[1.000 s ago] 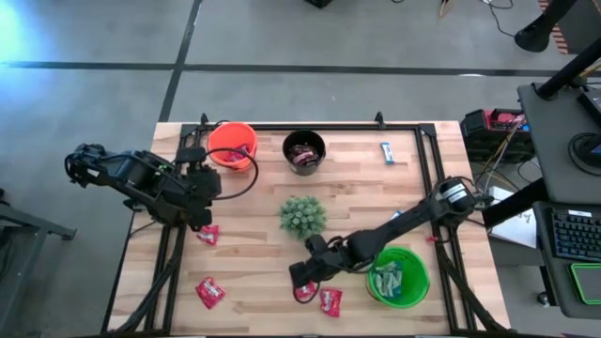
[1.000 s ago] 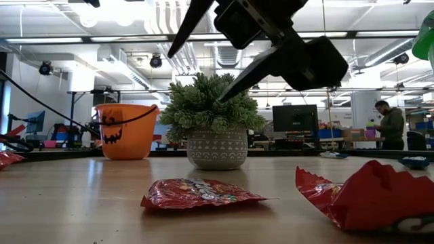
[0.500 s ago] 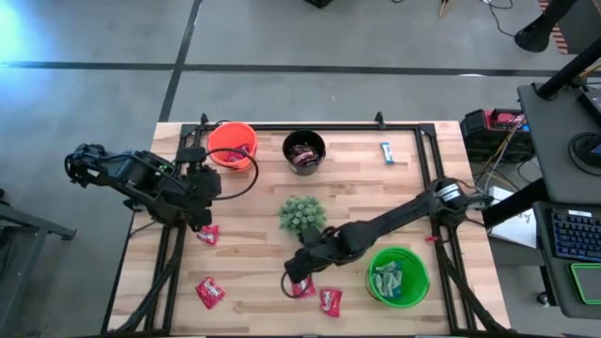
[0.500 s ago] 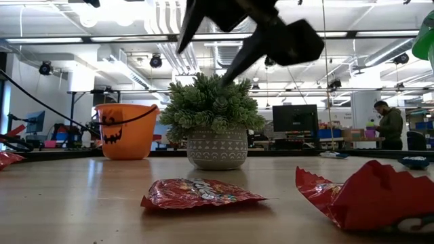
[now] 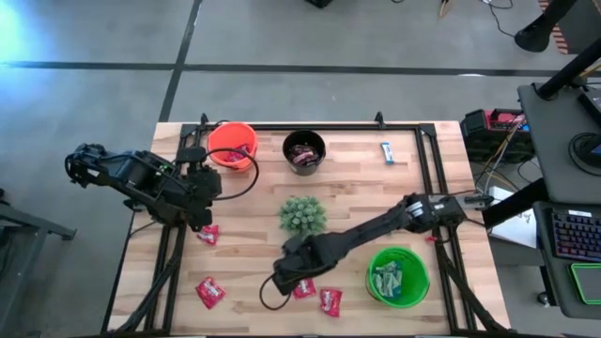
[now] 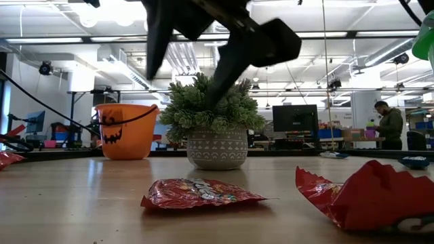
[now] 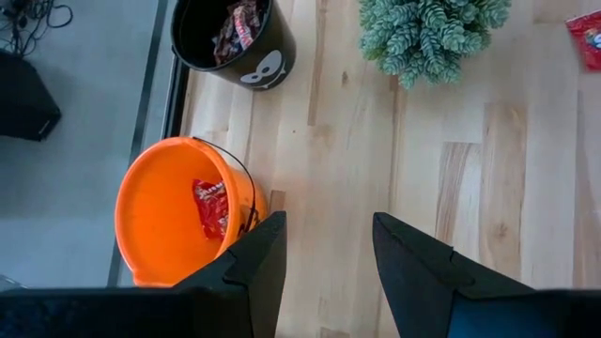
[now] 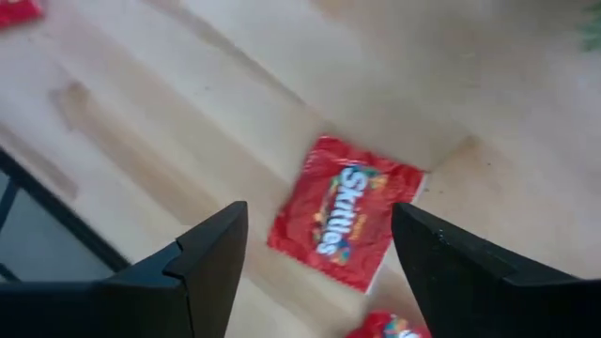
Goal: Sort candy
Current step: Put the red candy into the orange bucket
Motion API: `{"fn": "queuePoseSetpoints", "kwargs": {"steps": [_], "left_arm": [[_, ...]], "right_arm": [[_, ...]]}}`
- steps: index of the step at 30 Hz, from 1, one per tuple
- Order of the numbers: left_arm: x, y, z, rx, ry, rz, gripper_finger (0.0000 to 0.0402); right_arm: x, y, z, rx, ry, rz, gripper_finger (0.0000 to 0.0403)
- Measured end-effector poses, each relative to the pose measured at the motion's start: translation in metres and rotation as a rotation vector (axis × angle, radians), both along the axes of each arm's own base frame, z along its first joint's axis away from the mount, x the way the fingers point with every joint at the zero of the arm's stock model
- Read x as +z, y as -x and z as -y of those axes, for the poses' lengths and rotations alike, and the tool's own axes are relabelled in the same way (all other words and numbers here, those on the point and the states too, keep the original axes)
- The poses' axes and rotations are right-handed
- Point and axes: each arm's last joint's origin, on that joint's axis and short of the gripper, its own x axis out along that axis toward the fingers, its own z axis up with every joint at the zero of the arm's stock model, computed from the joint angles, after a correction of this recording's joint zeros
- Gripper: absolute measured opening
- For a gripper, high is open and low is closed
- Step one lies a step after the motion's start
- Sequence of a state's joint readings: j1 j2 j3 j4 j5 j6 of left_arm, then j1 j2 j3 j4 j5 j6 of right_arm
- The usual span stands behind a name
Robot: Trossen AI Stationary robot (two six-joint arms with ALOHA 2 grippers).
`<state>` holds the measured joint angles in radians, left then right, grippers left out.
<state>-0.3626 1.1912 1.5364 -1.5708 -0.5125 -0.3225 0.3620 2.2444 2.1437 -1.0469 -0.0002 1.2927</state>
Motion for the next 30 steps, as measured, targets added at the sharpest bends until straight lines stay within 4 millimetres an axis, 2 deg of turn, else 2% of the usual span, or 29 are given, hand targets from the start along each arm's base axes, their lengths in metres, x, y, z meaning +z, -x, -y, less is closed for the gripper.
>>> {"fn": "queuePoseSetpoints", "kwargs": {"steps": [5,10,30], "left_arm": [[0.000,0.000,0.000,0.000,0.000,0.000,0.0142],[0.000,0.000,0.000,-0.008,-0.004,-0.003,0.0142],[0.000,0.000,0.000,-0.058,-0.031,-0.024,0.0142]], "right_arm": [[-0.008,-0.003,-0.004,-0.030,-0.003,-0.026,0.0271],[-0.021,0.005,-0.012,-0.095,-0.010,-0.080,0.0278],[-0.046,0.004,-0.016,-0.148,-0.026,-0.085,0.0279]]}}
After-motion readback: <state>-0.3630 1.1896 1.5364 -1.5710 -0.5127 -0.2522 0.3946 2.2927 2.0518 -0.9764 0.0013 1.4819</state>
